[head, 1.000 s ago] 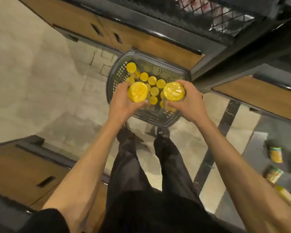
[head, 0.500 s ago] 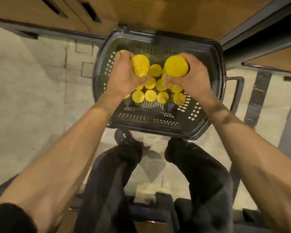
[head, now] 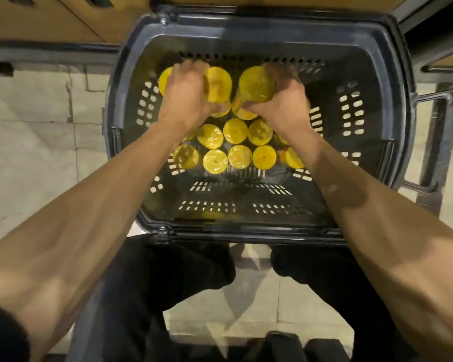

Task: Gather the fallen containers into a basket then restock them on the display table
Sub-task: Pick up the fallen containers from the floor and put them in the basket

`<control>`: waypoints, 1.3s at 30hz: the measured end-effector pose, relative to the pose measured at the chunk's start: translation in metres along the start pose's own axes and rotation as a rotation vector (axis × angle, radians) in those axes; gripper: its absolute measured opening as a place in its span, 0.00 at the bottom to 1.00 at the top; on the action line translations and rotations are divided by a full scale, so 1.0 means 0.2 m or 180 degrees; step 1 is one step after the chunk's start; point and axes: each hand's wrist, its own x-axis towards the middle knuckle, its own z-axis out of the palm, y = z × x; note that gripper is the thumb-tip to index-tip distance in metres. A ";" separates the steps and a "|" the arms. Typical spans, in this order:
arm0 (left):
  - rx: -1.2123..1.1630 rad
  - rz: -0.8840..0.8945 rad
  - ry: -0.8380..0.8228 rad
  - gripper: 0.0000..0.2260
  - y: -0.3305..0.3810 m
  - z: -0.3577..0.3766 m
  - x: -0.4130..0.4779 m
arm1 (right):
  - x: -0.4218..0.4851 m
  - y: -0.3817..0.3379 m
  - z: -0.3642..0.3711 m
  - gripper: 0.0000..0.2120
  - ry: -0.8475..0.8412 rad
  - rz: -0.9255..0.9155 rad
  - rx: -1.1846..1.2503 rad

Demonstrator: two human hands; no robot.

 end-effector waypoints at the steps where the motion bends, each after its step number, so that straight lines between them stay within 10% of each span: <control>1: 0.0069 0.0004 0.0016 0.37 -0.02 0.01 0.02 | 0.01 0.02 0.02 0.38 0.0077 -0.0007 0.0015; 22: 0.0929 0.0007 0.0143 0.32 0.00 -0.02 -0.07 | -0.01 -0.03 0.03 0.35 -0.0102 0.0189 -0.0187; 39: 0.1187 0.0366 -0.0580 0.23 1.03 -1.29 -0.65 | -0.65 -0.76 -1.47 0.25 -0.0857 0.0305 -0.1605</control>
